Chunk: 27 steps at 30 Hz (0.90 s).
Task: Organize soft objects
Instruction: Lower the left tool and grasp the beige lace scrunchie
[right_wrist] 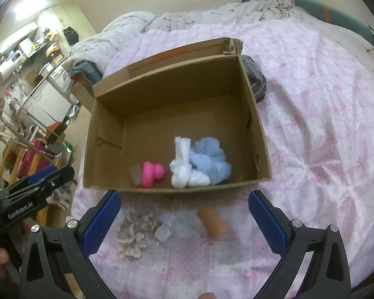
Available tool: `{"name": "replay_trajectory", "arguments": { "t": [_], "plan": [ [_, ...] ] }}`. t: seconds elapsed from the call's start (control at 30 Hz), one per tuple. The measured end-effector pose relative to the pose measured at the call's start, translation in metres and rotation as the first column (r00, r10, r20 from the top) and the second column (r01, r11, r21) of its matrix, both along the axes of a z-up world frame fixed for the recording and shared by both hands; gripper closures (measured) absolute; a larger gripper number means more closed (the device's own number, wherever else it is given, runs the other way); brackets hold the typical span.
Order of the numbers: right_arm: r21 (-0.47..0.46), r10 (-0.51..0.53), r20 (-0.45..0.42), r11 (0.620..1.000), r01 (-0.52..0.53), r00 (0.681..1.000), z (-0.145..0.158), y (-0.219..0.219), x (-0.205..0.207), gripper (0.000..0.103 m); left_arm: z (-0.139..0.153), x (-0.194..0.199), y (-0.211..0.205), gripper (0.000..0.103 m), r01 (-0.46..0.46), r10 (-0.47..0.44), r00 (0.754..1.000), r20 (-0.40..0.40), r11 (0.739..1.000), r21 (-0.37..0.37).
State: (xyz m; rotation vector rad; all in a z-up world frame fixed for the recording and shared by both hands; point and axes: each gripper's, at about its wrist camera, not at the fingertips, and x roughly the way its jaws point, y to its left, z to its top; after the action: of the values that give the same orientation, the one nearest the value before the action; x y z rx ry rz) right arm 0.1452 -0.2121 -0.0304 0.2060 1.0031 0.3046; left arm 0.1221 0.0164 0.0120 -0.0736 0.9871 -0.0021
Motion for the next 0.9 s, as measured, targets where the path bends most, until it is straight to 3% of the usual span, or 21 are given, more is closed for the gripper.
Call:
{"name": "replay_trajectory", "arguments": {
  "t": [0.37,0.57,0.77,0.9],
  "plan": [
    [0.001,0.002,-0.077,1.000,-0.002,0.997,-0.017,0.009,-0.016,0.000,-0.021,-0.013,0.013,0.040,-0.074,0.073,0.995,-0.071,0.997,-0.009],
    [0.003,-0.040,-0.149,0.999,0.040,0.988,-0.032,0.000,-0.010,0.000,-0.043,-0.006,0.033,0.040,-0.160,0.143,0.974,-0.178,0.984,-0.081],
    [0.039,-0.079,-0.210,0.995,0.089,0.975,-0.045,-0.010,-0.004,0.000,-0.078,0.000,0.007,0.042,-0.071,0.017,0.945,-0.326,0.986,-0.153],
    [0.050,-0.084,-0.233,0.994,0.098,0.969,-0.051,-0.012,0.000,0.000,-0.093,0.007,-0.017,0.045,-0.002,-0.063,0.928,-0.368,0.985,-0.175]
  ]
}}
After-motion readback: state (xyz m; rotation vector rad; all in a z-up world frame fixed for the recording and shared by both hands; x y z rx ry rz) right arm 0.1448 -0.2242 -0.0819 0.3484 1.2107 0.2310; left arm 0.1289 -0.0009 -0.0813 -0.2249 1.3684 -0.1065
